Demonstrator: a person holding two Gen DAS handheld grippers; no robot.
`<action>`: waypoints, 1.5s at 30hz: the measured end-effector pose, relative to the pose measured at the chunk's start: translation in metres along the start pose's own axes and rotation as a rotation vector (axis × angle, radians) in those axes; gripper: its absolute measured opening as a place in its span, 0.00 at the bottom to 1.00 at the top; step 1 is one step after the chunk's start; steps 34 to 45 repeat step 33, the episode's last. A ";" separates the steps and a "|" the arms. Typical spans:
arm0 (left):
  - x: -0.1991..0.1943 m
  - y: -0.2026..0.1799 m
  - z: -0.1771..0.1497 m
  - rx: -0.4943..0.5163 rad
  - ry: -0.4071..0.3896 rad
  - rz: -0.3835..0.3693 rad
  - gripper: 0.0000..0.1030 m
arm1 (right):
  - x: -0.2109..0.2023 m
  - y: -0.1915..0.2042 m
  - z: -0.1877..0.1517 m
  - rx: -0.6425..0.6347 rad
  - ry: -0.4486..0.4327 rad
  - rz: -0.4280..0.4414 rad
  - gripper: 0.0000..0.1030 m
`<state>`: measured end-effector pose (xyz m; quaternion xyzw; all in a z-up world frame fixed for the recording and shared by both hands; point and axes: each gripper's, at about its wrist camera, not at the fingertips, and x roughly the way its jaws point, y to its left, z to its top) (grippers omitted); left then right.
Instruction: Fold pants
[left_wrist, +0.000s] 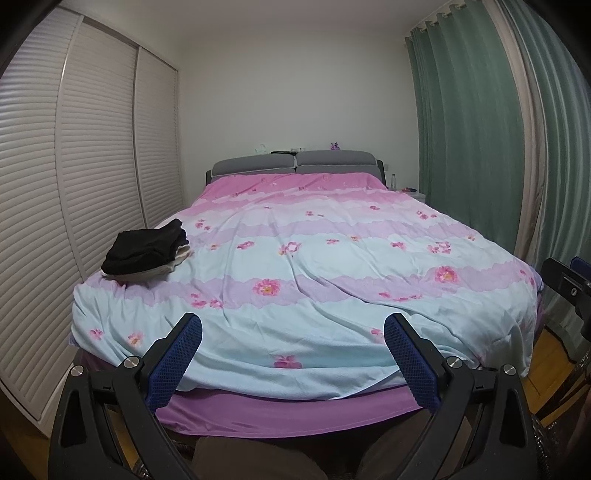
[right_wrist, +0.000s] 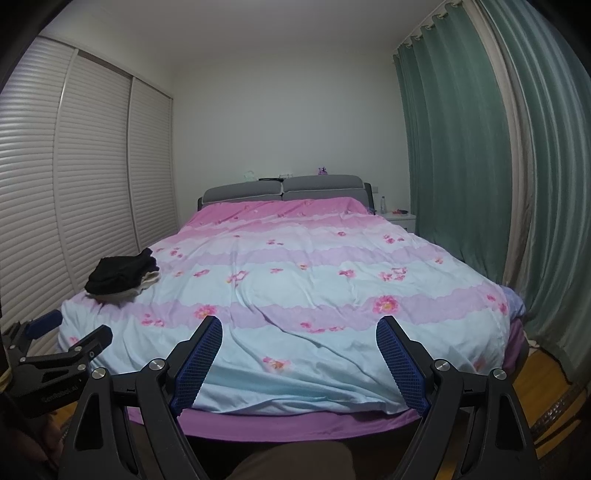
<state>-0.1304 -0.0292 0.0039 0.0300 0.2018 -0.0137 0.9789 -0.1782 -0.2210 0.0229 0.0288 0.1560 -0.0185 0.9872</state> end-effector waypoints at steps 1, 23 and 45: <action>0.000 0.000 0.000 0.000 -0.001 0.000 1.00 | 0.000 0.000 0.000 0.000 0.000 0.000 0.84; -0.003 0.003 -0.001 0.016 0.014 0.001 1.00 | 0.000 0.002 0.005 0.002 -0.004 0.008 0.84; -0.006 0.002 -0.002 0.039 -0.005 0.009 1.00 | -0.002 0.003 0.006 0.004 -0.003 0.009 0.84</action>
